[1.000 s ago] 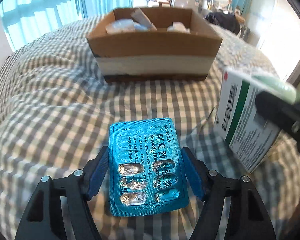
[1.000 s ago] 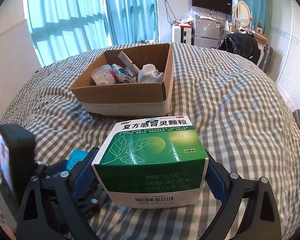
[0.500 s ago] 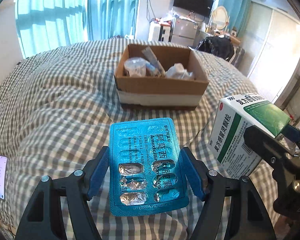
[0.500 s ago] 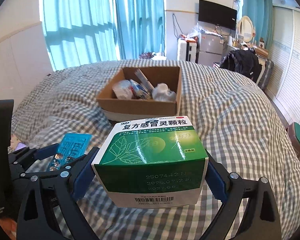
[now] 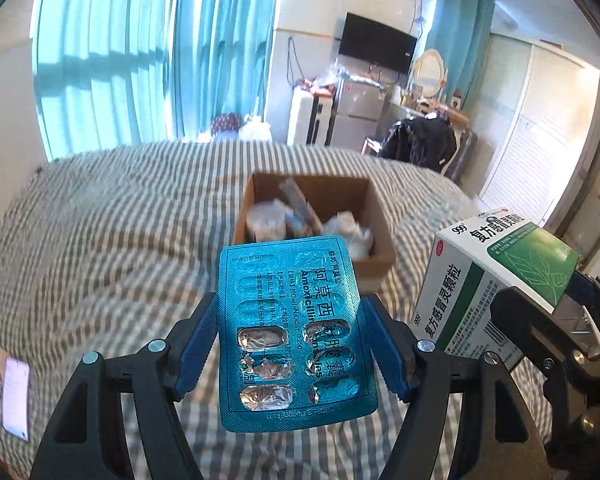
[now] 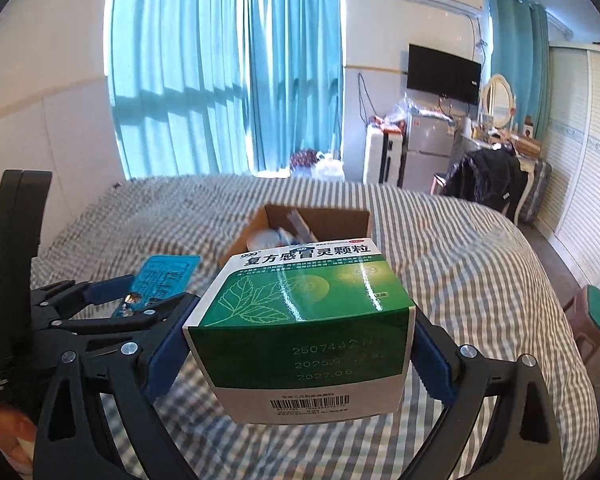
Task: Organize objects
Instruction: 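Lift and carry the medicine box and blister pack over the cardboard box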
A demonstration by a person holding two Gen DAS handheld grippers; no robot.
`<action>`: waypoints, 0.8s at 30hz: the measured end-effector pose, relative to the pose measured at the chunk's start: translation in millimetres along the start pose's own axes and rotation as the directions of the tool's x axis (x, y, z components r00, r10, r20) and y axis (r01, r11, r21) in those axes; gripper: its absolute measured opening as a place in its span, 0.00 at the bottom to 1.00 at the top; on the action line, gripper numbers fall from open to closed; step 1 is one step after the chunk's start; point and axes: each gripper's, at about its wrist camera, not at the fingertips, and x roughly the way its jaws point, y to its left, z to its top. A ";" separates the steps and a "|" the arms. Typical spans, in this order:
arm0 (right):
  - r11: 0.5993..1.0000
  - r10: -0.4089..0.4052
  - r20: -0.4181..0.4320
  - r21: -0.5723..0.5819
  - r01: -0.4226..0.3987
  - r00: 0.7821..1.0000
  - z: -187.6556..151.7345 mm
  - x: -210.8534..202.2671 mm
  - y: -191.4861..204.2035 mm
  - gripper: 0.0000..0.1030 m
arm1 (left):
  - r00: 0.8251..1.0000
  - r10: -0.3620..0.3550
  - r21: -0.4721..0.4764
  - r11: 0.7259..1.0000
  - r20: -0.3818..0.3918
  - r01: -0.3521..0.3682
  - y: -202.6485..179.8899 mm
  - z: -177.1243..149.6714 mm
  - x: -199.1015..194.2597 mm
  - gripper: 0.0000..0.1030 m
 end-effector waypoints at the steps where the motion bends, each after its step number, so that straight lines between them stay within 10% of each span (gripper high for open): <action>1: 1.000 0.005 0.010 0.002 -0.005 1.000 8.1 0.9 -1.9 0.93 | 1.000 -0.002 -0.006 1.000 0.010 0.002 1.8 5.8 0.4 0.71; 14: 0.999 0.007 0.113 0.032 -0.011 0.994 110.1 56.5 -37.5 0.93 | 0.992 0.035 0.029 0.999 0.122 -0.039 -0.8 110.3 58.8 0.71; 24: 0.996 0.002 0.061 0.091 -0.007 0.998 149.5 170.1 -67.6 0.92 | 1.000 0.012 0.029 0.999 0.008 -0.013 21.0 137.4 175.4 0.71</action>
